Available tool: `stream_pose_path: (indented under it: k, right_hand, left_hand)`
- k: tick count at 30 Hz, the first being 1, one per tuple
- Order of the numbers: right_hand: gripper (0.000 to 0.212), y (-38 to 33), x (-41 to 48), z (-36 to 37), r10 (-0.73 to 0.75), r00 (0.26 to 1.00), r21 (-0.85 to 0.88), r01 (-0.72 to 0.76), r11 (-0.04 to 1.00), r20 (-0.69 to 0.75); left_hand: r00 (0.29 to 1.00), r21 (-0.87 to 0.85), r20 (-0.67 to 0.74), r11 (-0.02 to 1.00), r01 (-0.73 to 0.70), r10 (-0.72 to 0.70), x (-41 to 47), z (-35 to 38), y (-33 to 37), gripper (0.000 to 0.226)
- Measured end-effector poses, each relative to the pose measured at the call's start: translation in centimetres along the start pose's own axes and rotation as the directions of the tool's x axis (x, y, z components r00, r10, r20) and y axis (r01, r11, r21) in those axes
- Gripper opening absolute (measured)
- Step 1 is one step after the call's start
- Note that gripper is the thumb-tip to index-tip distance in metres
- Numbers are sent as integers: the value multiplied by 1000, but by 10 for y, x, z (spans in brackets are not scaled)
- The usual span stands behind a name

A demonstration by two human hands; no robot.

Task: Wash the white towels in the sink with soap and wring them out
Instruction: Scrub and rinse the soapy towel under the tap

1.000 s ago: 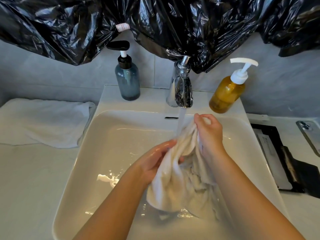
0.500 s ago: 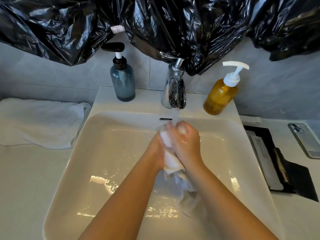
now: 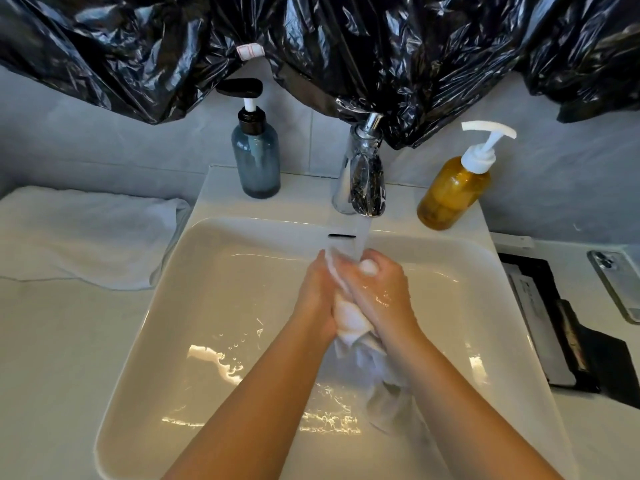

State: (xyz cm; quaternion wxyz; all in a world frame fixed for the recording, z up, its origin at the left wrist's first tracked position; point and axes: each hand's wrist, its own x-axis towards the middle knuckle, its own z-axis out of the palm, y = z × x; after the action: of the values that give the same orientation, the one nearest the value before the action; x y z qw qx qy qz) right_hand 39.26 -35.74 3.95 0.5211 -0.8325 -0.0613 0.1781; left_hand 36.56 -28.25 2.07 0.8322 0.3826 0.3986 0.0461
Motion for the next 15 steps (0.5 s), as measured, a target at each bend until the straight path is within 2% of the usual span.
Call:
stream_pose_path:
  k: [2,5,7,9,12,13,15]
  right_hand:
    - [38,1,11,1,17,998,-80,-22,997,-67]
    - [33,6,35,-3,97,980,-110,-118,987,-174]
    - [35,7,46,-11,121,980,-93,-137,986,-158]
    - [34,6,43,-14,115,984,25,-113,993,-136]
    - [25,5,17,-7,122,992,194,-111,975,-45]
    - [24,6,8,0,113,994,203,-110,973,-3]
    - [25,8,8,12,101,995,100,-99,990,-16]
  left_hand:
    - [998,110,-10,992,-64,65,4,2,-7,19]
    - [994,199,47,974,-106,98,-3,3,-18,16]
    - [990,177,96,977,-115,99,-11,2,-22,23]
    - [993,113,101,991,-76,65,-10,-4,-18,35]
    - [1000,51,21,999,-1,0,8,-15,-3,65]
    - [1000,57,-13,998,6,-6,14,-17,-2,70]
    - [997,122,-69,992,-23,32,14,-16,-5,52]
